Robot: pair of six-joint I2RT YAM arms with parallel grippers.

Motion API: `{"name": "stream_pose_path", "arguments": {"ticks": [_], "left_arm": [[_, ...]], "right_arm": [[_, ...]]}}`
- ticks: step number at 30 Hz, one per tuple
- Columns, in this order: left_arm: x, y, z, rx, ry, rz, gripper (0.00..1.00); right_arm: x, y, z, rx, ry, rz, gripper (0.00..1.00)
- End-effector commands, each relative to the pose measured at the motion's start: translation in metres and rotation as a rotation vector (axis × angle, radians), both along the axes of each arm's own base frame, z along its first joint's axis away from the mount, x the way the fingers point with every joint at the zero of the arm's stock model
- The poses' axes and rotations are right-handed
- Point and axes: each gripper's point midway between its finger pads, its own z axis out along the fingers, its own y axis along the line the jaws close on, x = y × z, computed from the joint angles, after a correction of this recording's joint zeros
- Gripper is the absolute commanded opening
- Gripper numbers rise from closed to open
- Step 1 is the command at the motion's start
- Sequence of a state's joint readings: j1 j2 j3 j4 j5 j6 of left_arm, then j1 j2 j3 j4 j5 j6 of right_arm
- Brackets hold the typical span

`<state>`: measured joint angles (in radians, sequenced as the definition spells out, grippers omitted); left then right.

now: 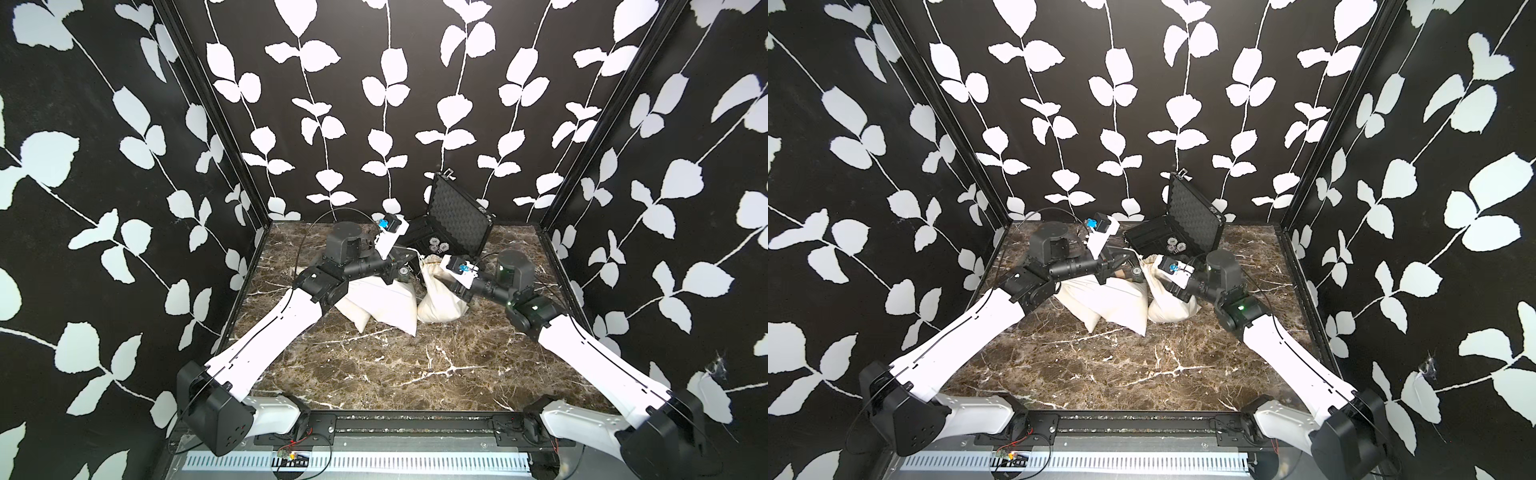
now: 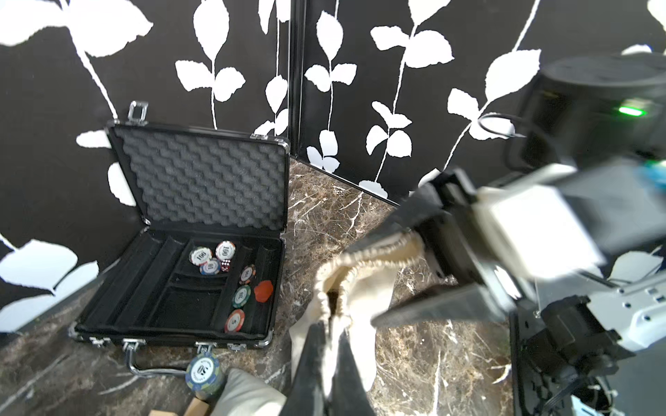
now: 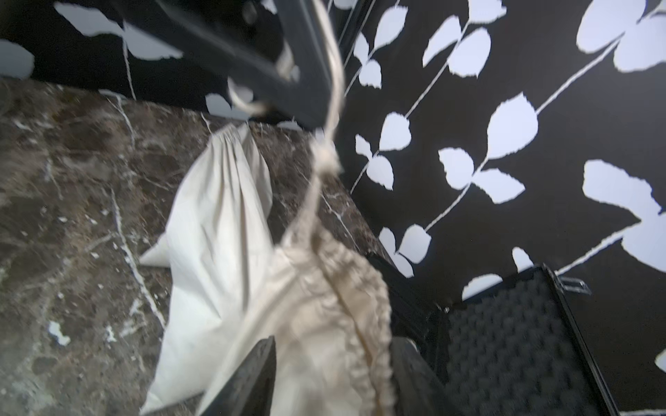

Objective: Close the soil bag
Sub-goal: Frap the soil bag at the center of the board.

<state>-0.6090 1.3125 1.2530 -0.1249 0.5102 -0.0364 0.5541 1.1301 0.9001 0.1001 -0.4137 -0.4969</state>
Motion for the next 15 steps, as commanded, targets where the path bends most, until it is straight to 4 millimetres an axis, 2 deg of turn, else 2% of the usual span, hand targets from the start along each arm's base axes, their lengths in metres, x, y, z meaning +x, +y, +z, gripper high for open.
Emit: {"name": "stream_pose_path", "arguments": {"ticks": [1,7,15], "left_arm": [[0.0,0.003,0.019,-0.053,0.033,0.026,0.0],[-0.007,0.002,0.03,-0.096,0.037,-0.004,0.0],[-0.014,0.001,0.036,-0.133,0.027,-0.028,0.0]], "right_arm": [[0.003,0.008,0.037,0.195,-0.018,-0.086,0.5],[0.011,0.029,0.028,0.22,0.005,-0.125,0.4],[0.022,0.044,0.042,0.237,-0.027,-0.114,0.31]]}}
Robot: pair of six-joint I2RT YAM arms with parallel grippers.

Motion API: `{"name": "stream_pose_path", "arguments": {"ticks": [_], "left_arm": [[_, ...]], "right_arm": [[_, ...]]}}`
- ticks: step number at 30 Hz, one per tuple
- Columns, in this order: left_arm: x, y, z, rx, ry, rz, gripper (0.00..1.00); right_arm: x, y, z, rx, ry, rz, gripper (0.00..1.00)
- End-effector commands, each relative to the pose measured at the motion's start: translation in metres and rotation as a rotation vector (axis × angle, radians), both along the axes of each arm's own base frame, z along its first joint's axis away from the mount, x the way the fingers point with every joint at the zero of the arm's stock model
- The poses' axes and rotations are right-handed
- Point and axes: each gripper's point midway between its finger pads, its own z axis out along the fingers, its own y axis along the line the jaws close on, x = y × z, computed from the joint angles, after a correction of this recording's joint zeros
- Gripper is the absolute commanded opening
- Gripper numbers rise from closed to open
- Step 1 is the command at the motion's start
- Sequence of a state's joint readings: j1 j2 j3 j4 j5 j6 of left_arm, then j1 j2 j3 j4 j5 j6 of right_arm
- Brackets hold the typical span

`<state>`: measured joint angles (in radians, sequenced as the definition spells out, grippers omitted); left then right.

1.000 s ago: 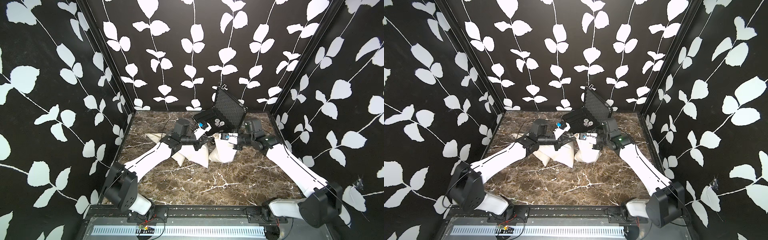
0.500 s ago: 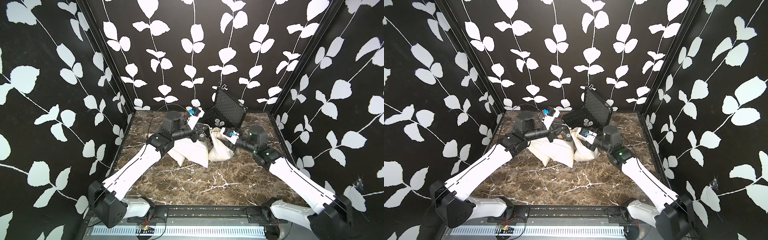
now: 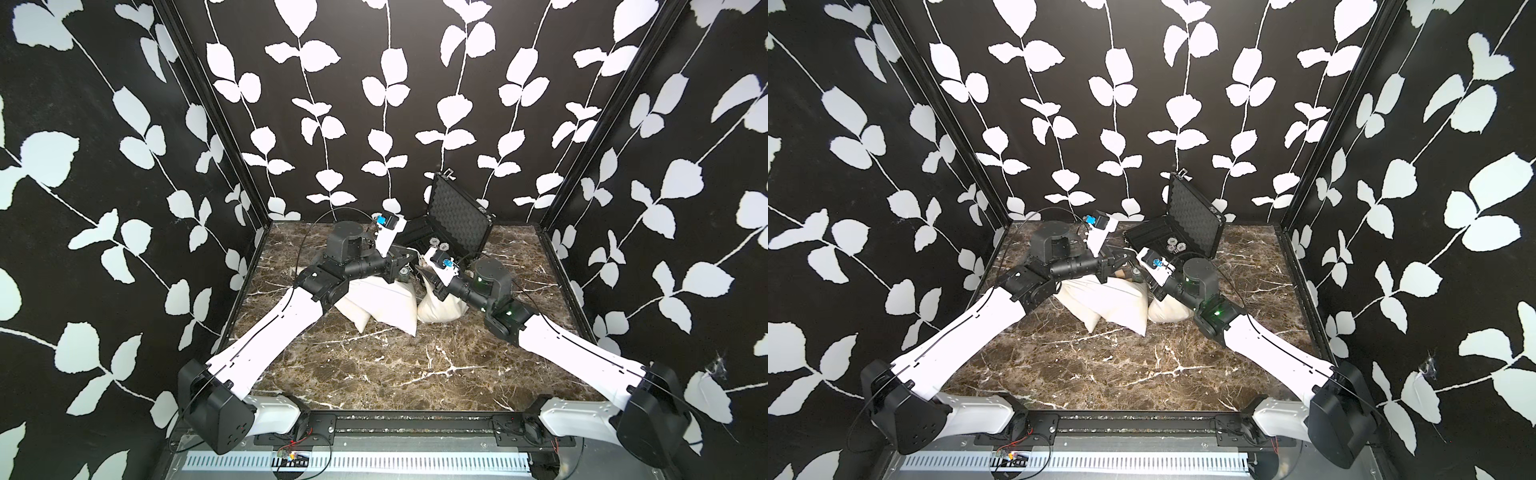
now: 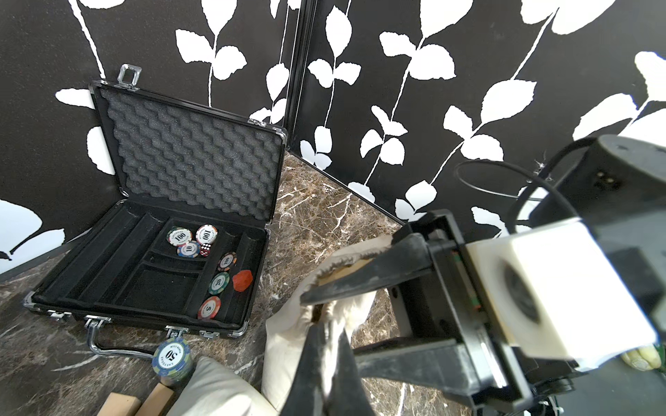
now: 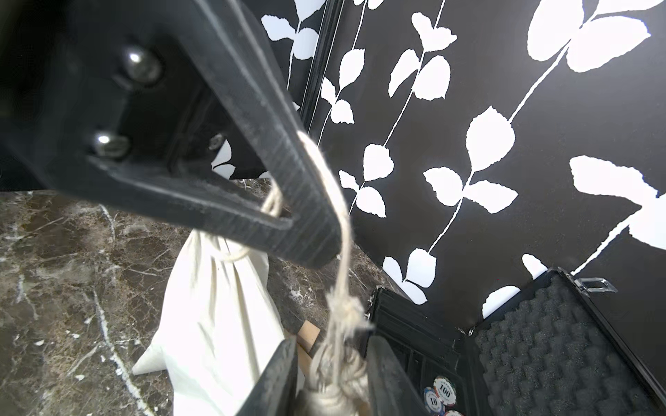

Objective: Close the soil bag
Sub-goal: Frap the soil bag at the center of the board.

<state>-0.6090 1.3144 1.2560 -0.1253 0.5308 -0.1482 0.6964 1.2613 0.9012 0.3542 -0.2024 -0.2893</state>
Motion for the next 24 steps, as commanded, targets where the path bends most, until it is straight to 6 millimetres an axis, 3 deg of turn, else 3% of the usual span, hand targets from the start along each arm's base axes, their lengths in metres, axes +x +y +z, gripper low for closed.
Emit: {"name": "stream_pose_path", "arguments": {"ticks": [1,5,8,12,15,17,18,24], "left_arm": [[-0.011,0.003,0.036,-0.088,-0.073,-0.028,0.0],[-0.012,0.006,0.04,-0.097,-0.074,-0.012,0.0],[-0.011,0.019,0.051,-0.117,-0.093,0.05,0.0],[-0.004,0.06,0.073,-0.216,-0.108,0.179,0.0],[0.005,0.089,0.083,-0.272,-0.097,0.263,0.0],[0.006,0.097,0.085,-0.279,-0.095,0.287,0.0],[0.005,0.098,0.087,-0.283,-0.096,0.288,0.0],[-0.003,0.1,0.104,-0.321,-0.1,0.268,0.0]], "right_arm": [[0.008,0.001,0.035,0.06,-0.078,-0.038,0.3],[0.019,0.003,0.023,0.006,-0.061,-0.069,0.15],[0.036,-0.009,-0.009,-0.111,-0.013,-0.156,0.04],[0.06,-0.069,-0.07,-0.283,0.079,-0.383,0.02],[0.061,-0.123,-0.104,-0.403,0.119,-0.554,0.02],[0.055,-0.14,-0.107,-0.445,0.11,-0.598,0.03],[0.05,-0.138,-0.101,-0.438,0.1,-0.575,0.03],[0.032,-0.087,-0.062,-0.376,0.029,-0.355,0.13]]}}
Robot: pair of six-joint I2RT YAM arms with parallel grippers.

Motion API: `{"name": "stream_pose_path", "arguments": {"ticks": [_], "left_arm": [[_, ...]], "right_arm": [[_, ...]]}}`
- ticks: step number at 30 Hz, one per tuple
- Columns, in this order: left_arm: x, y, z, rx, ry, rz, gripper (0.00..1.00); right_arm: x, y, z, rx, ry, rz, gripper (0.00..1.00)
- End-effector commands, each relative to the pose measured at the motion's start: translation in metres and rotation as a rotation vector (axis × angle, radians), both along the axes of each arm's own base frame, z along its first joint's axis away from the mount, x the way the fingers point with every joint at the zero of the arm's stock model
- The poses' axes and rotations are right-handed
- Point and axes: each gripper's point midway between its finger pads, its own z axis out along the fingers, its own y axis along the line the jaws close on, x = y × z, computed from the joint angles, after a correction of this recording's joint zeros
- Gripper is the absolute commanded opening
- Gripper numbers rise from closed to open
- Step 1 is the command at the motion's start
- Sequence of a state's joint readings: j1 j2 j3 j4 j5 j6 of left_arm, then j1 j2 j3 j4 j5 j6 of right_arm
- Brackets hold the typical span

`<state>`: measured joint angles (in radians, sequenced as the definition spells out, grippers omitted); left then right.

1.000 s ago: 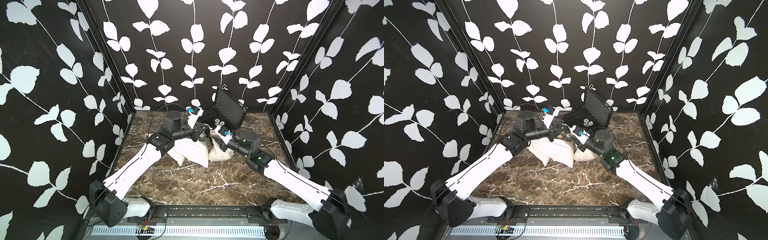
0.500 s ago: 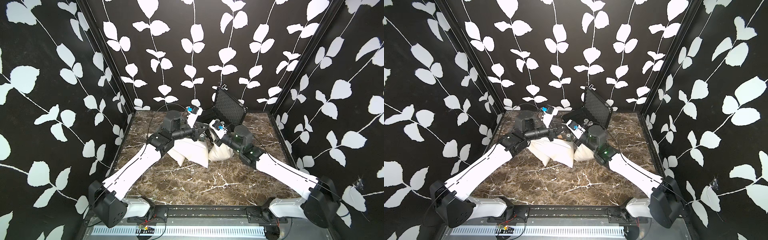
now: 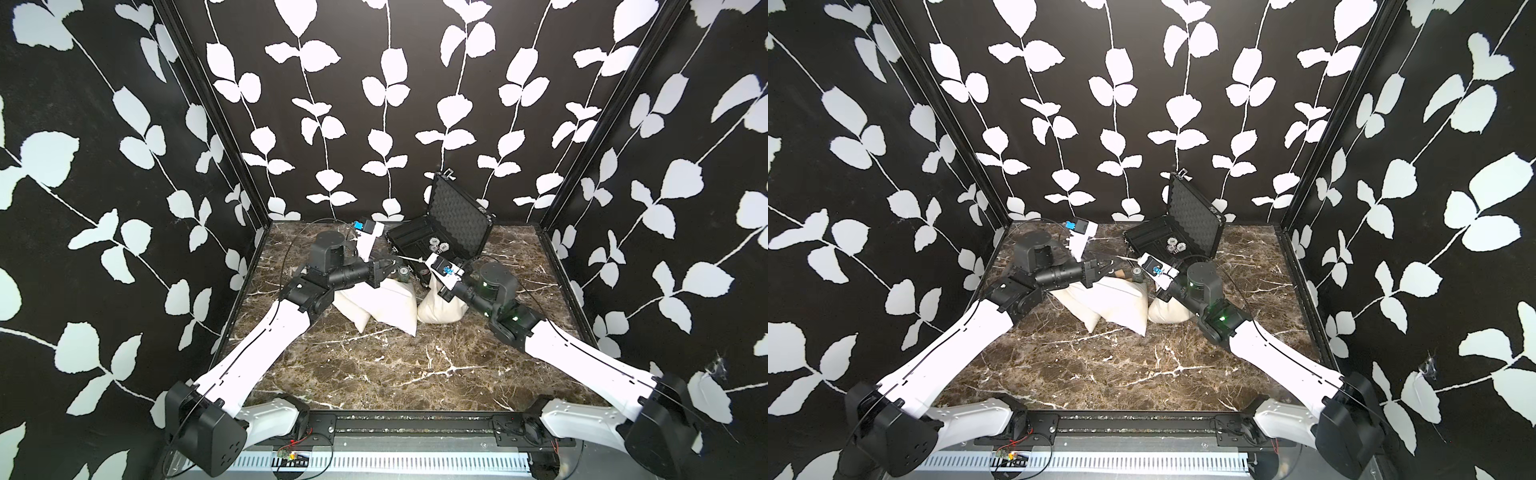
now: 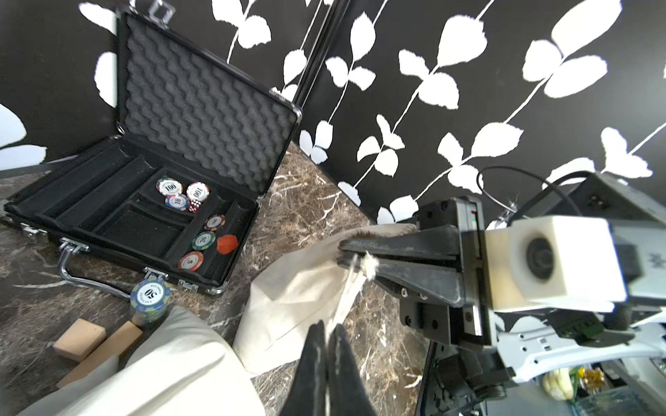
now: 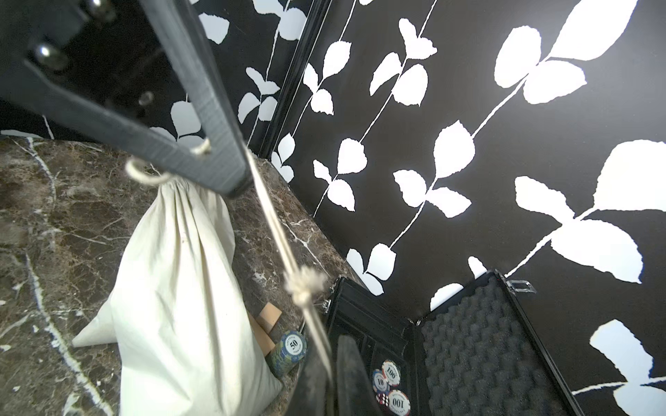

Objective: Close the soil bag
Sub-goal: Frap the soil bag at the center of the board.

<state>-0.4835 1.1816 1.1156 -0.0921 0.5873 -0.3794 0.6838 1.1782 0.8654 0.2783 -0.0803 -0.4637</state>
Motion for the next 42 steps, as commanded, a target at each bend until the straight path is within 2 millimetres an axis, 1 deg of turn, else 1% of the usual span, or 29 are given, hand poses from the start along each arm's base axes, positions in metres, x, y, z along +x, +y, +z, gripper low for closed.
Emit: {"name": "stream_pose_path", "arguments": {"ticks": [1,4,6,7,10,11,12,13,14,15,17,19,21,22,24,27,30,33,34,36,38,39,40,42], "left_arm": [[-0.006,0.053,0.116,-0.171,-0.297,0.182,0.0],[-0.018,0.058,0.133,-0.188,-0.328,0.183,0.0],[-0.025,0.063,0.144,-0.195,-0.351,0.191,0.0],[-0.028,0.065,0.148,-0.197,-0.358,0.197,0.0],[-0.029,0.069,0.148,-0.194,-0.355,0.213,0.0],[-0.027,0.069,0.146,-0.19,-0.35,0.219,0.0],[-0.026,0.067,0.143,-0.186,-0.344,0.212,0.0],[-0.022,0.064,0.14,-0.182,-0.331,0.201,0.0],[-0.019,0.06,0.137,-0.18,-0.317,0.187,0.0],[-0.017,0.057,0.135,-0.183,-0.304,0.176,0.0],[-0.012,0.053,0.131,-0.19,-0.283,0.163,0.0],[-0.009,0.052,0.128,-0.194,-0.268,0.161,0.0],[-0.009,0.052,0.13,-0.199,-0.266,0.162,0.0],[-0.01,0.052,0.132,-0.201,-0.269,0.161,0.0],[-0.012,0.053,0.135,-0.208,-0.27,0.159,0.0],[-0.015,0.053,0.138,-0.215,-0.27,0.155,0.0],[-0.016,0.053,0.139,-0.22,-0.268,0.154,0.0],[-0.017,0.053,0.14,-0.224,-0.267,0.152,0.0],[-0.017,0.054,0.14,-0.225,-0.269,0.153,0.0],[-0.019,0.055,0.142,-0.228,-0.274,0.156,0.0],[-0.024,0.057,0.146,-0.229,-0.286,0.159,0.0],[-0.026,0.061,0.149,-0.226,-0.3,0.173,0.0],[-0.029,0.068,0.151,-0.216,-0.316,0.206,0.0],[-0.03,0.08,0.152,-0.193,-0.329,0.274,0.0]], "right_arm": [[0.031,-0.053,-0.056,-0.224,0.122,-0.262,0.15],[0.044,-0.053,-0.066,-0.271,0.133,-0.31,0.18],[0.053,-0.06,-0.078,-0.306,0.15,-0.37,0.2],[0.058,-0.067,-0.085,-0.316,0.155,-0.415,0.22],[0.064,-0.077,-0.092,-0.329,0.144,-0.478,0.25],[0.062,-0.074,-0.09,-0.327,0.146,-0.46,0.25],[0.057,-0.067,-0.087,-0.312,0.16,-0.411,0.25],[0.05,-0.056,-0.083,-0.29,0.175,-0.345,0.26],[0.039,-0.041,-0.073,-0.254,0.182,-0.249,0.28],[0.029,-0.027,-0.063,-0.217,0.18,-0.169,0.34],[0.013,-0.006,-0.034,-0.129,0.157,-0.049,0.42],[-0.001,0.014,-0.007,-0.051,0.125,0.039,0.47],[-0.013,0.032,0.014,-0.007,0.092,0.107,0.53],[-0.015,0.04,0.025,0.019,0.076,0.124,0.55],[-0.016,0.053,0.041,0.058,0.049,0.134,0.56],[-0.008,0.068,0.059,0.095,0.009,0.108,0.57],[-0.002,0.084,0.065,0.106,0.007,0.116,0.58],[0.009,0.091,0.07,0.128,0.005,0.084,0.54],[0.013,0.091,0.072,0.13,0.001,0.065,0.51],[0.023,0.089,0.068,0.114,0.002,0.018,0.43],[0.035,0.084,0.055,0.059,0.008,-0.05,0.36],[0.043,0.079,0.045,0.021,0.015,-0.099,0.34],[0.054,0.069,0.026,-0.035,0.044,-0.159,0.3],[0.07,0.044,-0.004,-0.111,0.107,-0.263,0.22]]}}
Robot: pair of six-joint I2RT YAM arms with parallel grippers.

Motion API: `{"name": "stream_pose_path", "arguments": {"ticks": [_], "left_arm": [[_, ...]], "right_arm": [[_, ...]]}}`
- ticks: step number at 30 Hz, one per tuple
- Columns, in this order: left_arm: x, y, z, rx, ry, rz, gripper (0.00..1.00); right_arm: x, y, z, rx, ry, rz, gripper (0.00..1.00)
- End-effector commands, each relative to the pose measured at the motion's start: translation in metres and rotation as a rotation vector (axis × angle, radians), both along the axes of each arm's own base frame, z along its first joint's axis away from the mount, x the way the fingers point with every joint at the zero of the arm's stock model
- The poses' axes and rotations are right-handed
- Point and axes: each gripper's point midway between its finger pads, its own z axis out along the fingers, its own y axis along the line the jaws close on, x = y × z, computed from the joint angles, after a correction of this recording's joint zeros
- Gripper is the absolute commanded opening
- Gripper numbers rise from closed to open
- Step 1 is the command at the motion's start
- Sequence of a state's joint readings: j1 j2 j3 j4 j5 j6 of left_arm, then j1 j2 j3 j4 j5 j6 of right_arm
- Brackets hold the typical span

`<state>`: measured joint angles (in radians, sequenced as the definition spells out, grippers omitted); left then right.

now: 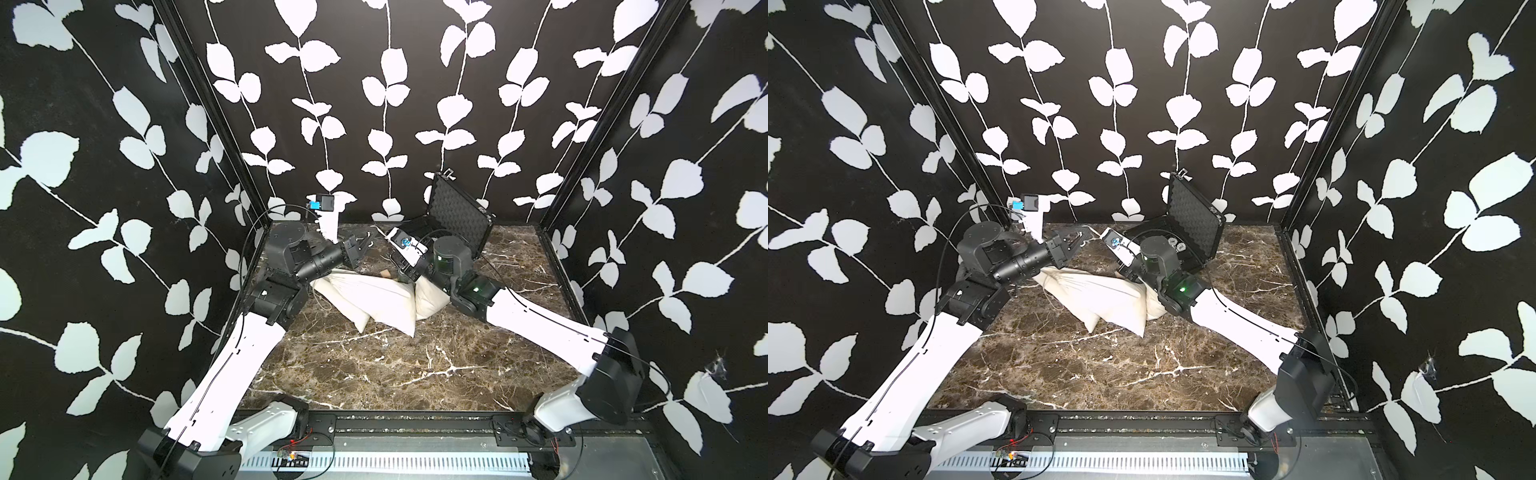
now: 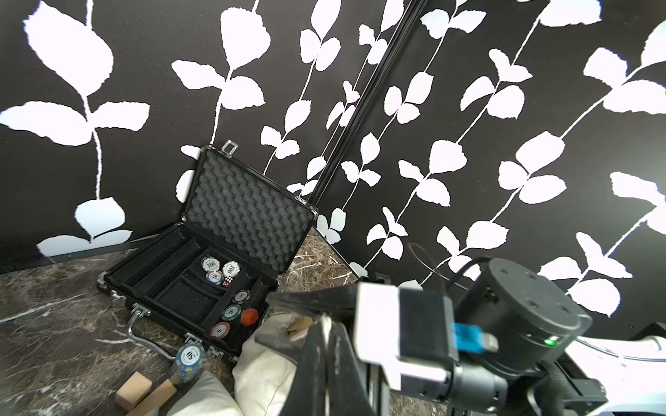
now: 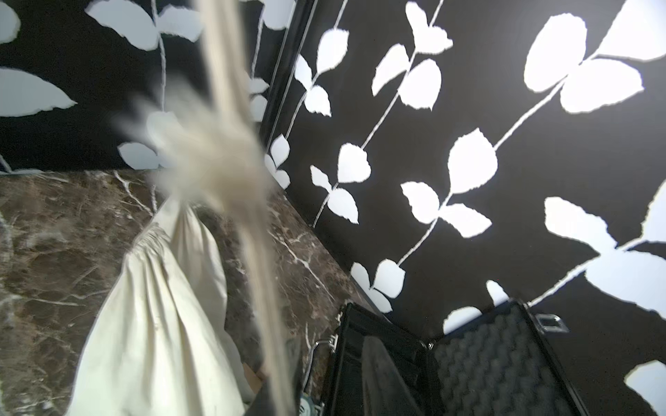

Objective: Close the soil bag
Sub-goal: Frap the soil bag at the center of the board.

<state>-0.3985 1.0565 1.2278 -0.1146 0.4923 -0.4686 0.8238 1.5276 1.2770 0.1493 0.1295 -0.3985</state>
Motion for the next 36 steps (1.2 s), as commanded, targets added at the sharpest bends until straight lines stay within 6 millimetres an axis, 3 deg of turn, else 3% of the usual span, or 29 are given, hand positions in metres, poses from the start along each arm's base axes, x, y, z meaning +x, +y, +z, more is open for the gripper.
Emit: {"name": "stream_pose_path", "arguments": {"ticks": [1,3,6,9,13,16,18,21,23,25,27,31,34,36], "left_arm": [[-0.027,0.035,0.064,-0.043,-0.206,0.131,0.0],[-0.028,0.048,0.065,-0.032,-0.207,0.204,0.0],[-0.026,0.063,0.063,-0.031,-0.196,0.284,0.0],[-0.025,0.07,0.067,-0.054,-0.197,0.306,0.0],[-0.027,0.079,0.077,-0.074,-0.206,0.325,0.0],[-0.029,0.087,0.081,-0.08,-0.213,0.354,0.0],[-0.028,0.091,0.08,-0.085,-0.212,0.368,0.0],[-0.025,0.096,0.079,-0.094,-0.201,0.383,0.0],[-0.022,0.097,0.076,-0.106,-0.188,0.379,0.0],[-0.016,0.098,0.072,-0.121,-0.167,0.375,0.0],[-0.01,0.099,0.067,-0.14,-0.145,0.367,0.0],[0.0,0.094,0.056,-0.152,-0.109,0.332,0.0],[0.005,0.086,0.044,-0.139,-0.08,0.292,0.0],[0.007,0.081,0.037,-0.129,-0.059,0.261,0.0]], "right_arm": [[0.032,-0.053,-0.034,-0.12,0.069,-0.242,0.17],[0.04,-0.087,-0.061,-0.184,0.117,-0.351,0.12],[0.044,-0.143,-0.097,-0.319,0.145,-0.523,0.12],[0.039,-0.179,-0.106,-0.444,0.15,-0.618,0.13],[0.022,-0.199,-0.063,-0.447,0.106,-0.641,0.13],[0.015,-0.214,-0.04,-0.429,0.068,-0.664,0.21],[0.021,-0.234,-0.052,-0.438,0.081,-0.713,0.23],[0.026,-0.27,-0.091,-0.448,0.179,-0.8,0.19],[0.024,-0.282,-0.115,-0.441,0.232,-0.821,0.15],[0.022,-0.279,-0.135,-0.427,0.273,-0.789,0.14],[0.019,-0.264,-0.143,-0.388,0.313,-0.711,0.1],[0.011,-0.219,-0.136,-0.237,0.376,-0.479,0.01],[0.0,-0.177,-0.135,-0.142,0.416,-0.278,0.05],[-0.009,-0.147,-0.129,-0.109,0.41,-0.16,0.18]]}}
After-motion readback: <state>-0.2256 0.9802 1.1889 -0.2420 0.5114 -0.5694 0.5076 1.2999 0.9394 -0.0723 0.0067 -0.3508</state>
